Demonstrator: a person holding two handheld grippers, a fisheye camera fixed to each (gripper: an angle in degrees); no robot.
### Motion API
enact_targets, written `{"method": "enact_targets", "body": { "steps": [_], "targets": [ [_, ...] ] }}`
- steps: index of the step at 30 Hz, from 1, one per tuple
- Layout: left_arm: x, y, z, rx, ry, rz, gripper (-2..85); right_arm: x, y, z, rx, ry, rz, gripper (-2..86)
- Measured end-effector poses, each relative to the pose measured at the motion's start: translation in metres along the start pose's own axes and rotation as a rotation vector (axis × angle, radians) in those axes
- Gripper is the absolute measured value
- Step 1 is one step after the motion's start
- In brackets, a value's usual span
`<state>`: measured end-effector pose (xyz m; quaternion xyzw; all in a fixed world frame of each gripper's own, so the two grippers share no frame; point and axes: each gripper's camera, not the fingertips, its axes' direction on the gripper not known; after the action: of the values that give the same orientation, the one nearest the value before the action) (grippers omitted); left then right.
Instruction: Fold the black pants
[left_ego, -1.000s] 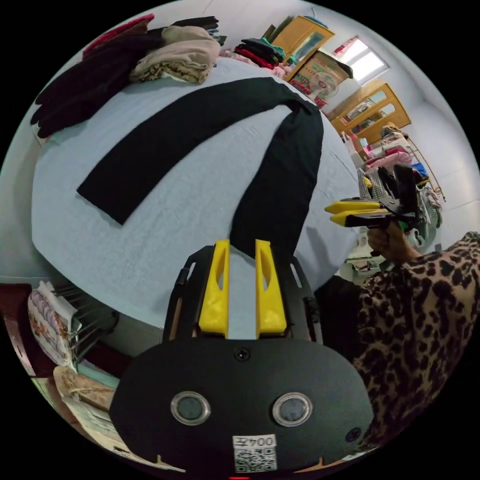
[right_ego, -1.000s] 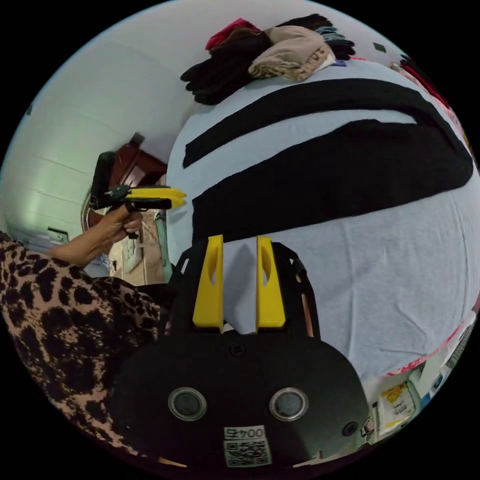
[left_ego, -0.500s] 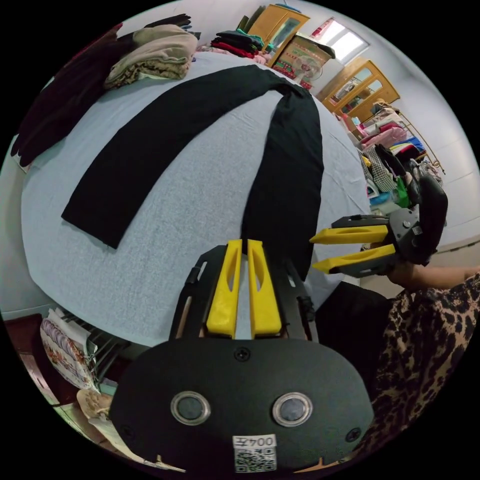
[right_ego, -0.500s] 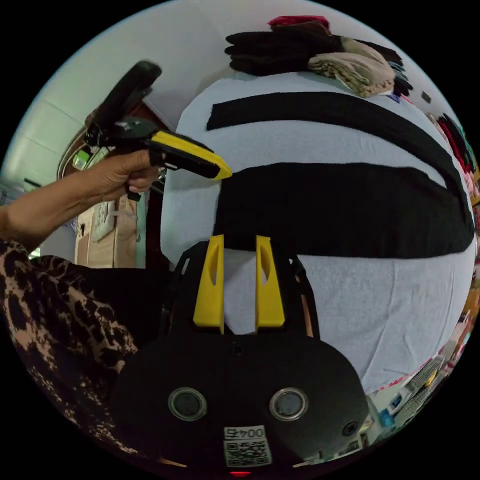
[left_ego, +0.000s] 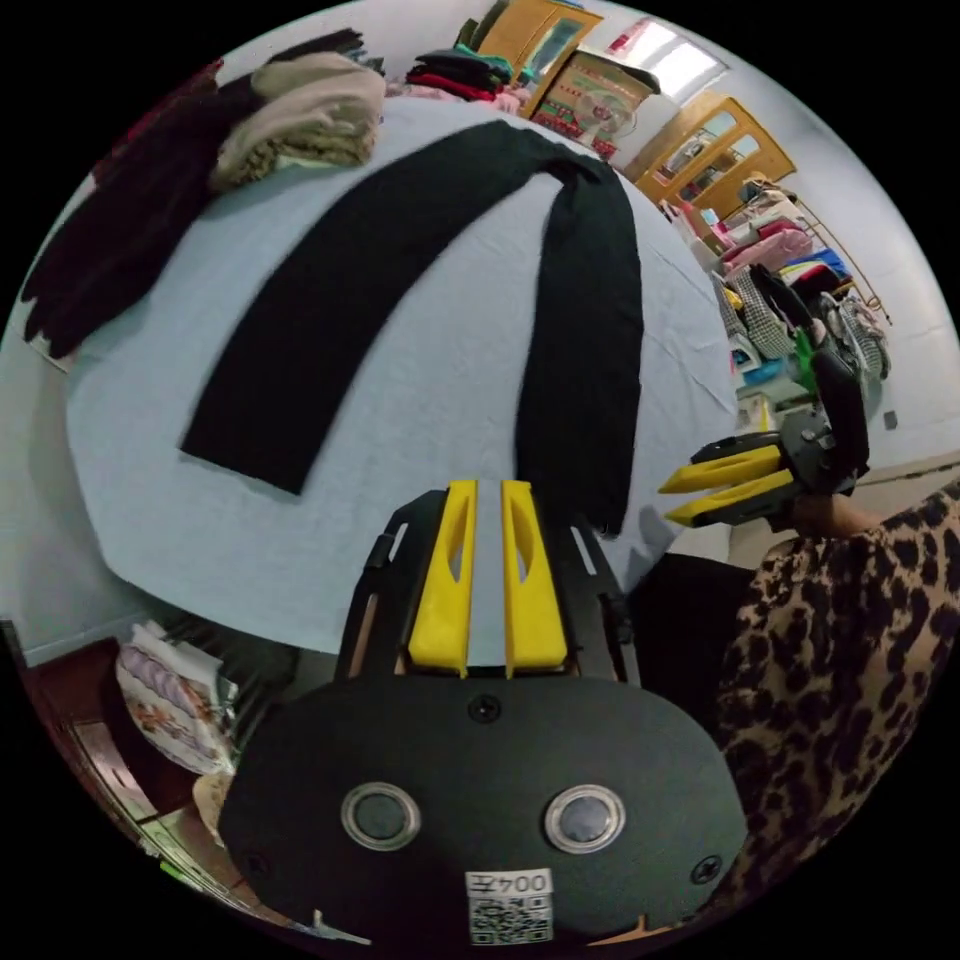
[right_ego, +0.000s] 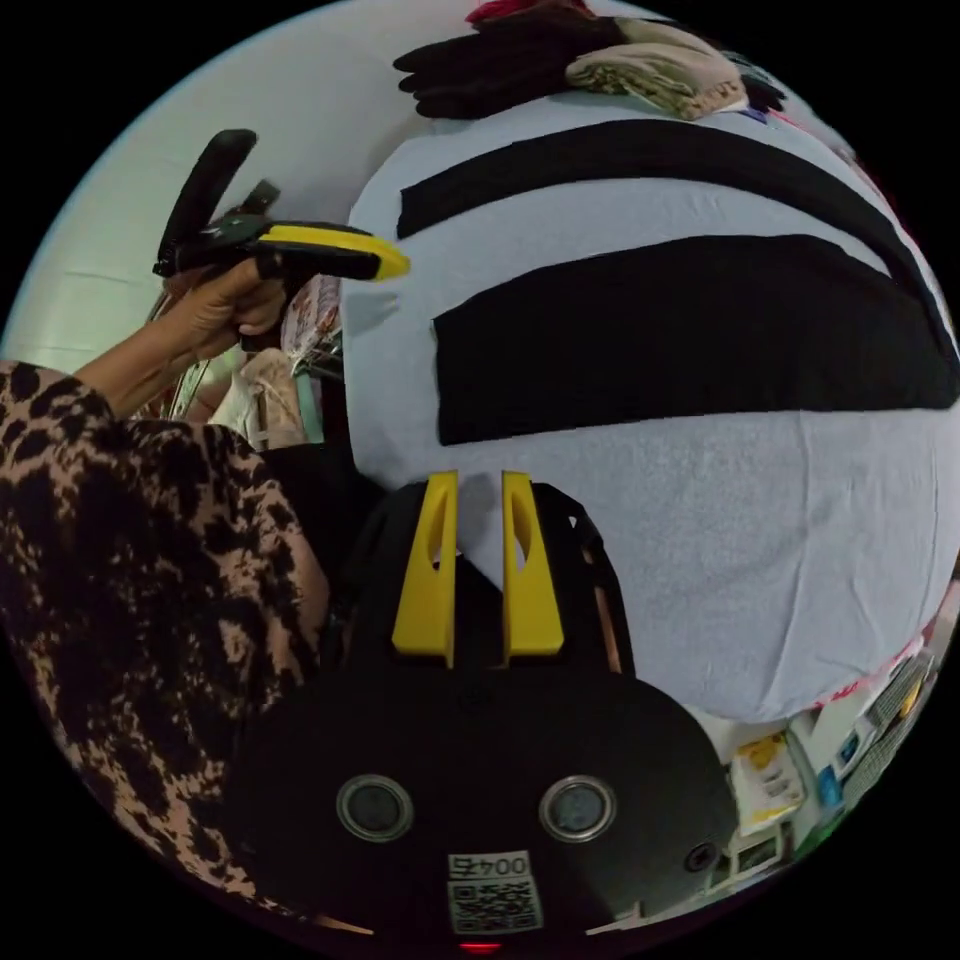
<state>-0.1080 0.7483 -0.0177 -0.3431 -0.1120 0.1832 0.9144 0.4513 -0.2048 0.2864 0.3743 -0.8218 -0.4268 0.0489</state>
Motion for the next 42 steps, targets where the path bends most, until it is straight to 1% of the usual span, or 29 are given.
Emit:
{"method": "enact_targets", "body": {
  "steps": [3,4,6,9,12,14,20,25,27,28,30,31,33,35,36,39,42],
  "targets": [
    [-0.041,0.003,-0.027,0.084,-0.123,-0.013,6.2,0.003,-0.005,0.014,0.071,0.017,0.128,8.2],
    [-0.05,0.001,-0.029,0.092,-0.135,-0.017,6.5,0.003,-0.007,0.018,0.086,0.024,0.154,8.3],
    [-0.087,-0.013,-0.03,0.08,-0.142,-0.003,7.5,-0.001,-0.019,0.028,0.153,0.05,0.279,8.6],
    [-0.11,-0.03,-0.021,0.031,-0.127,0.062,8.1,-0.011,-0.029,0.041,0.241,0.028,0.45,8.7],
    [-0.108,-0.031,-0.003,-0.04,-0.101,0.183,8.1,-0.023,-0.038,0.062,0.275,0.015,0.544,9.2],
    [-0.107,-0.025,0.004,-0.054,-0.092,0.219,7.8,-0.03,-0.041,0.075,0.277,0.048,0.59,9.6],
    [-0.119,-0.012,0.008,-0.027,-0.072,0.204,4.6,-0.033,-0.029,0.112,0.283,0.115,0.759,9.8],
    [-0.123,-0.013,0.004,-0.034,-0.038,0.265,3.3,-0.033,0.012,0.143,0.323,0.064,0.914,9.9],
    [-0.118,-0.011,-0.012,0.05,0.051,0.277,3.2,-0.032,0.035,0.158,0.374,0.001,0.962,9.9],
    [-0.114,-0.011,-0.013,0.054,0.09,0.287,3.3,-0.031,0.04,0.162,0.387,-0.013,0.971,9.9],
    [-0.086,-0.014,-0.004,0.004,0.251,0.379,3.5,-0.028,0.056,0.177,0.437,-0.061,0.989,10.2],
    [-0.076,-0.014,0.0,-0.016,0.277,0.416,3.6,-0.027,0.06,0.18,0.453,-0.072,0.992,10.2],
    [-0.031,-0.014,0.023,-0.105,0.291,0.582,4.4,-0.025,0.068,0.194,0.495,-0.111,1.006,10.5],
    [-0.007,-0.015,0.041,-0.176,0.3,0.651,5.5,-0.023,0.074,0.205,0.507,-0.129,1.028,10.6],
    [0.004,-0.016,0.054,-0.226,0.317,0.666,6.3,-0.023,0.079,0.211,0.515,-0.139,1.042,10.6],
    [0.021,-0.019,0.075,-0.301,0.37,0.658,7.4,-0.023,0.095,0.226,0.554,-0.172,1.072,10.0],
    [0.038,-0.022,0.09,-0.341,0.339,0.681,6.9,-0.019,0.107,0.238,0.587,-0.212,1.08,9.4]
  ]
}}
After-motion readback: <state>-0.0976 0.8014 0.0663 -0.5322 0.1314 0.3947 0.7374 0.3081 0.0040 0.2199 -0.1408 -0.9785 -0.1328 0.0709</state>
